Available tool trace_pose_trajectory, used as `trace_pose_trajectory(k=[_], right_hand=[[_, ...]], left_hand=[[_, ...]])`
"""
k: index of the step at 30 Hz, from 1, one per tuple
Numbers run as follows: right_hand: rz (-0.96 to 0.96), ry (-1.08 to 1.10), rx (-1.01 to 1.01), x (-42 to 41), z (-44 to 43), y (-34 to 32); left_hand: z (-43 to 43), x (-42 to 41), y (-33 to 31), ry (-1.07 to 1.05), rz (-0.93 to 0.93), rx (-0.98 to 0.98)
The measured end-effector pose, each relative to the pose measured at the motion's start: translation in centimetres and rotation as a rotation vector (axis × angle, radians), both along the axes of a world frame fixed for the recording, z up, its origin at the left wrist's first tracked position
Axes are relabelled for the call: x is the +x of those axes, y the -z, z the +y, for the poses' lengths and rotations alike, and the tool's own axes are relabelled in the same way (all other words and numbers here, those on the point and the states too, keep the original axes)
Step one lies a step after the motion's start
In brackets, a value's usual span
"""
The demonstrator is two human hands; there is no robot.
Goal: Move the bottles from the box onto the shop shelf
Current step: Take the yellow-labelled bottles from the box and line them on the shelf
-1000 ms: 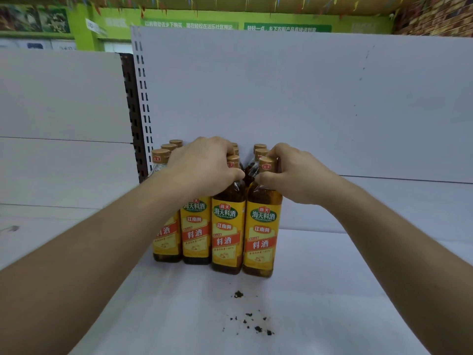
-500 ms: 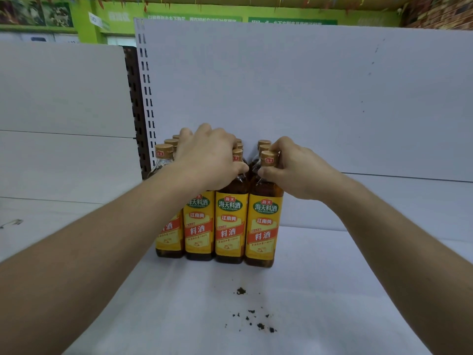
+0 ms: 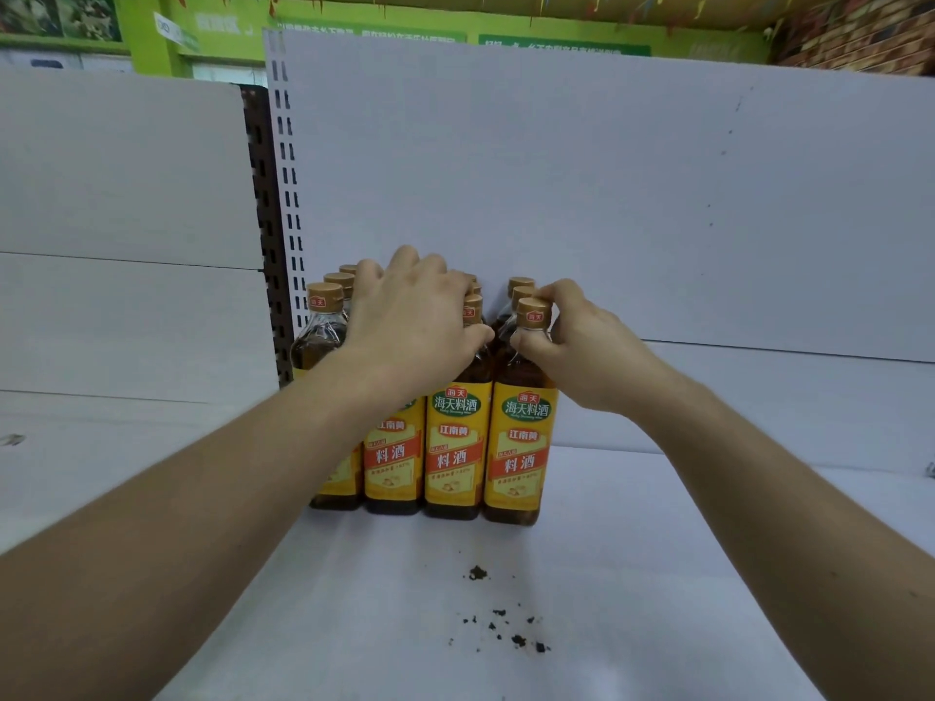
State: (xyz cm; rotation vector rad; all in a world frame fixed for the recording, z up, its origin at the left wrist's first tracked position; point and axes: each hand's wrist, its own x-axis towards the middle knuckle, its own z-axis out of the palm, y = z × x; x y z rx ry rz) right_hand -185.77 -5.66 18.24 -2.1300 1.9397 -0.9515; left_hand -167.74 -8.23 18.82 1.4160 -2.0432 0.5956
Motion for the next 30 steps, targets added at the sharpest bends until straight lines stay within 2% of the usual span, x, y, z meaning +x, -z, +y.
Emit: trace_pose_trajectory(k=[5,10,14,19,24,30], right_hand=[[-0.171,0.052,-0.096,0.4,0.4,1.9],[-0.289,0.138,-0.162,0.8,1.7,3.7],[-0.407,0.212,-0.112,1.7,3.4,5.3],[-0.59,0.283,-0.069,3.0,5.8,7.3],[-0.652,0.246,0.041,4.7,7.9,9.0],[-0.673,0.218,0.123,5.3,10.8,9.6]], left_hand=[[0.5,0.6,3.9,0.129,0.167,-0.245],[1.0,1.4,5.9,0.246,0.246,-0.212],[1.1,2.7,7.5,0.373,0.361,-0.092],[2.1,4.5,8.3,0.561,0.705,0.236],[3.7,6.1,9.5,0.527,0.884,0.508],[5.9,6.5,11.1,0.513,0.995,0.652]])
